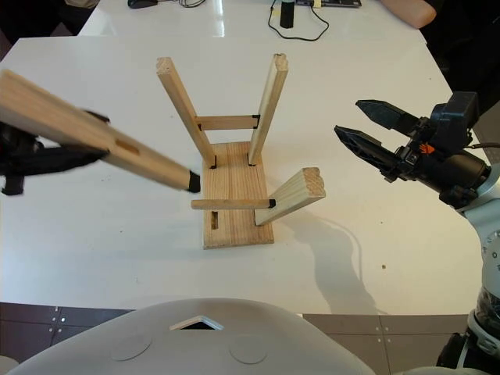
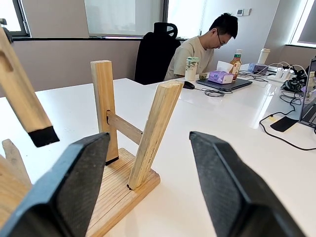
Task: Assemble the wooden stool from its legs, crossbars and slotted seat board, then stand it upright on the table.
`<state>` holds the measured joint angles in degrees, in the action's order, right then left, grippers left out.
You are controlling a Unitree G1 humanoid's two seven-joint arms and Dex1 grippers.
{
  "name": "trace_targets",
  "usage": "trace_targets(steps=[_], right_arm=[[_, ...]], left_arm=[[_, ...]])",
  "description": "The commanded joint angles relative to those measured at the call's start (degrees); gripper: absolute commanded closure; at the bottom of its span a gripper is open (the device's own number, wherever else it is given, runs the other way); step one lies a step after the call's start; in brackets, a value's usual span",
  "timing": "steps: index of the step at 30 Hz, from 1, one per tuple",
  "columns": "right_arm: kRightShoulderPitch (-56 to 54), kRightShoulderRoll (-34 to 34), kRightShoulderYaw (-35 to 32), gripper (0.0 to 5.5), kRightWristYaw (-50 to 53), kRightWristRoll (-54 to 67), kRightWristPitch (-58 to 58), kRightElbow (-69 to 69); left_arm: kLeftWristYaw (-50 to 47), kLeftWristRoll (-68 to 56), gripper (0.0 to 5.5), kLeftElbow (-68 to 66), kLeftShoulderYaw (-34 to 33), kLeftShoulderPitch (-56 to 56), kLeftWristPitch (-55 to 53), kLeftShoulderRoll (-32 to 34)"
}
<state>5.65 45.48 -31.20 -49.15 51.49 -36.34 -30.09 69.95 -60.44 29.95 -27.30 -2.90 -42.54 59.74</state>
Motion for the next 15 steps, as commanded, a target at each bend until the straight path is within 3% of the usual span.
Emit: trace_targets(steps=[1,7,15], right_arm=[[-2.41,1.59,2.53,2.55,-0.20,-0.98,0.27,0.70],[-3.29,3.11,4.15,2.55,-1.56,-2.12,0.59,1.91],[-4.25,3.21,5.81,2.55,-1.94,-3.23,0.89,2.42]], left_arm=[[0.17,4.74,3.48,5.64,3.63,6.59,3.87,-3.26],[-0.72,12.05,3.48,8.90,7.90,12.41,9.32,-5.59],[-4.26,14.90,3.48,7.68,11.82,11.81,12.24,-8.18]])
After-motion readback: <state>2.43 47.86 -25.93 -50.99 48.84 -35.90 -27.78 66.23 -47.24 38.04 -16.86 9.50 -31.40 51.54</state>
